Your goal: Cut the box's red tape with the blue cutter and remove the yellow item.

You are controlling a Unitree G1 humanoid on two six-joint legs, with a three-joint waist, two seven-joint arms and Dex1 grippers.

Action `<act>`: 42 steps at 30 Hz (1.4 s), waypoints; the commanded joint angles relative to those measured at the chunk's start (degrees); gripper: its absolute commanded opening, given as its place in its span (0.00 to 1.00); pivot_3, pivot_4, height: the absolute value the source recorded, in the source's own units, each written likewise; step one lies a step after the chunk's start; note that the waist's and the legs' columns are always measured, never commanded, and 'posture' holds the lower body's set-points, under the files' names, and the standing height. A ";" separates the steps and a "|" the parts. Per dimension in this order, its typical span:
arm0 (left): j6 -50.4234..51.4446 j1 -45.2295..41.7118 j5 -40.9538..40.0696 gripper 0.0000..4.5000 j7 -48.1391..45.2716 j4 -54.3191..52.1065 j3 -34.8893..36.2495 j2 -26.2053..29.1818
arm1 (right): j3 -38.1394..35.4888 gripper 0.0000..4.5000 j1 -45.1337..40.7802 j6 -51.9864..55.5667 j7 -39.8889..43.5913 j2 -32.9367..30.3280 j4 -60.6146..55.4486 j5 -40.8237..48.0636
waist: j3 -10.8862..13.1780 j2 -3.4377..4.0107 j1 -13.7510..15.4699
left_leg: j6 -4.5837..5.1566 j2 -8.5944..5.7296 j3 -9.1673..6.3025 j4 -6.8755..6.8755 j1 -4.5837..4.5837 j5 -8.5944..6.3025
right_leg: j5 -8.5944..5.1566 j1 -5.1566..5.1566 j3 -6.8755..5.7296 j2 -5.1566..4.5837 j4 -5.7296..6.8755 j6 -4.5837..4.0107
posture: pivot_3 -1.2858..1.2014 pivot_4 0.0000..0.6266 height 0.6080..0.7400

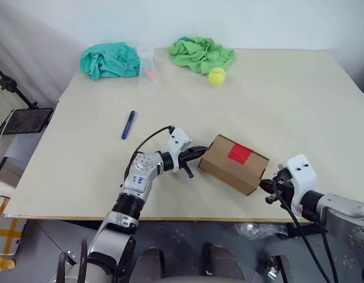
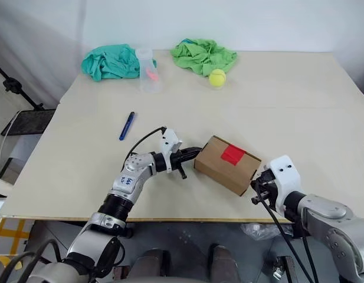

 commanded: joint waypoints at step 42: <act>11.67 -14.45 1.79 1.00 28.99 5.99 15.60 13.92 | 2.68 0.99 -27.10 -21.55 22.30 -15.15 20.27 -3.06 | 0.10 -0.14 -0.26 | 0.02 -0.04 0.15 0.09 0.00 0.00 | 0.15 0.02 0.15 0.00 0.17 0.27 | 0.52 0.24 1.00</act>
